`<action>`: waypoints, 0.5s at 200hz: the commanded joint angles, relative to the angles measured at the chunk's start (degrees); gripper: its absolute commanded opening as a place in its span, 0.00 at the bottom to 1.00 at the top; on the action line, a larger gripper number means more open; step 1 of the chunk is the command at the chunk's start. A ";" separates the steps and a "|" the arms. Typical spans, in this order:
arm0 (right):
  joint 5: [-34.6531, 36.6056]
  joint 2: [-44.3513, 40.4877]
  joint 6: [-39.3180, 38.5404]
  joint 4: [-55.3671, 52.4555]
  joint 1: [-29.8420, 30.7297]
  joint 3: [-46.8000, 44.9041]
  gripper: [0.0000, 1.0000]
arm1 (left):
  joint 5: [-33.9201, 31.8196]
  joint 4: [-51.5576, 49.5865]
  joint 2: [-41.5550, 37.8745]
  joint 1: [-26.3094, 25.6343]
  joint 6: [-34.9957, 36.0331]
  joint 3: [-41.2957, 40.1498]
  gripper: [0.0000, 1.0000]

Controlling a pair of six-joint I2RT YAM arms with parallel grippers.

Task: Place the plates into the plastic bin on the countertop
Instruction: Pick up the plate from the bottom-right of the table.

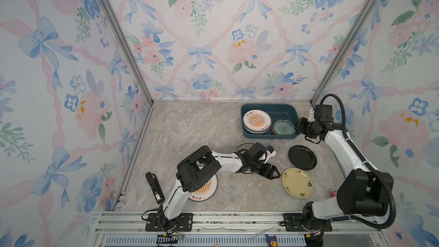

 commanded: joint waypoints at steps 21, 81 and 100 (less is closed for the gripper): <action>-2.80 -5.08 -0.54 1.19 -1.73 -4.81 0.53 | 2.44 -0.07 5.70 -1.29 -1.70 5.36 0.66; -4.13 -6.81 -0.34 2.43 -2.61 -7.56 0.53 | 0.44 -6.08 11.29 -2.58 -1.14 11.62 0.45; -4.45 -6.82 -0.24 3.04 -2.61 -8.38 0.54 | 0.24 -6.75 12.61 -2.75 -1.56 12.82 0.40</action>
